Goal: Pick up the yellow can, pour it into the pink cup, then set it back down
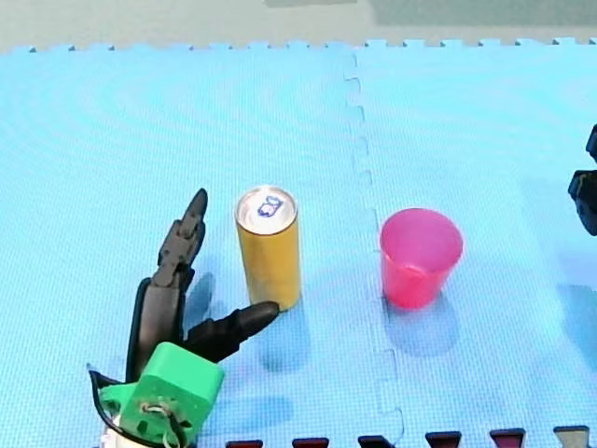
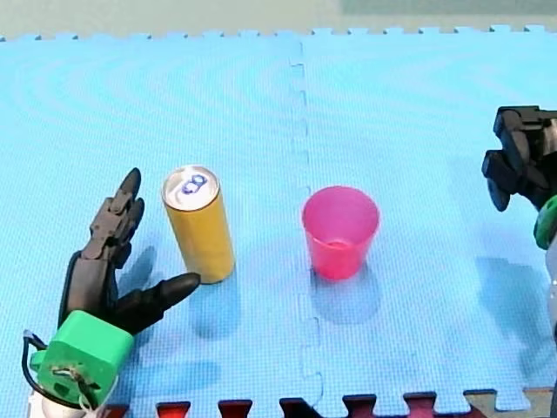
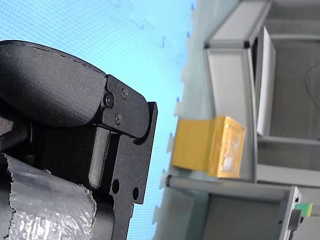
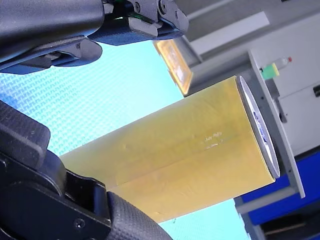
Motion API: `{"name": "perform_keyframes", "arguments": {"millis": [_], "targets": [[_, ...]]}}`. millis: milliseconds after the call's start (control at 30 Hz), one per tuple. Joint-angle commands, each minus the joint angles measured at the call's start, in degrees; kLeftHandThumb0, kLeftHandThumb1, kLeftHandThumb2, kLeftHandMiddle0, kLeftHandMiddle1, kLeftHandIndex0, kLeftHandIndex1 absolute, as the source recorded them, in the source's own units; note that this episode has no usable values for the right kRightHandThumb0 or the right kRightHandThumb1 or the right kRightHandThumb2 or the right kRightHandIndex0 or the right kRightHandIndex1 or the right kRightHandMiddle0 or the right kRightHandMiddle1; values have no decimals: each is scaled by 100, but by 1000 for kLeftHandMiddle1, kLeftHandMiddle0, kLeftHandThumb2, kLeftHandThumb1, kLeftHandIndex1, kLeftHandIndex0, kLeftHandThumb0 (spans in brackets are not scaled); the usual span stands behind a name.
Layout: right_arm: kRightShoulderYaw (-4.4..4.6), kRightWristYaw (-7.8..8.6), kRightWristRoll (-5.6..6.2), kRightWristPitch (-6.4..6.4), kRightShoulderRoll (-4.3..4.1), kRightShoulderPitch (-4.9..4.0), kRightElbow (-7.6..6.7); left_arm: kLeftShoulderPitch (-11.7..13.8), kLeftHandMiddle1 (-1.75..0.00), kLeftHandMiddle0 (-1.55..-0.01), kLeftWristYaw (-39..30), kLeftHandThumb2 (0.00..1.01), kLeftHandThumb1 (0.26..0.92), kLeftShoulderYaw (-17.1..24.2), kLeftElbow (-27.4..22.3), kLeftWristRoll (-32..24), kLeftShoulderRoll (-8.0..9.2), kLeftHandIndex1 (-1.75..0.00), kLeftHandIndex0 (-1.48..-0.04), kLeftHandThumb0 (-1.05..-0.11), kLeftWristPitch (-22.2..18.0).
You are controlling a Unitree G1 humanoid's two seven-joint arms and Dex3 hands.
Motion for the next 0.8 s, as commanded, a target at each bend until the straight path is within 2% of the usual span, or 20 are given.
{"name": "perform_keyframes", "arguments": {"millis": [0,333,433,767], "targets": [[-7,-14,12,22,-6,-13,-2,22,0,-256,-29,6,764,12,-45,-28,12,-5,-206,-1048,-2],[15,-15,-6,-11,4,6,-10,24,0,-255,-191,0,757,10,-123,-68,-26,-1,-206,-1040,17],[50,-45,-44,-41,6,4,-13,28,0,-255,-247,0,756,20,-167,-91,-34,-1,-206,-1033,29],[205,-169,-190,-155,95,-32,-34,17,0,-242,-532,3,764,79,-293,-301,-74,0,-207,-1033,110]]}}
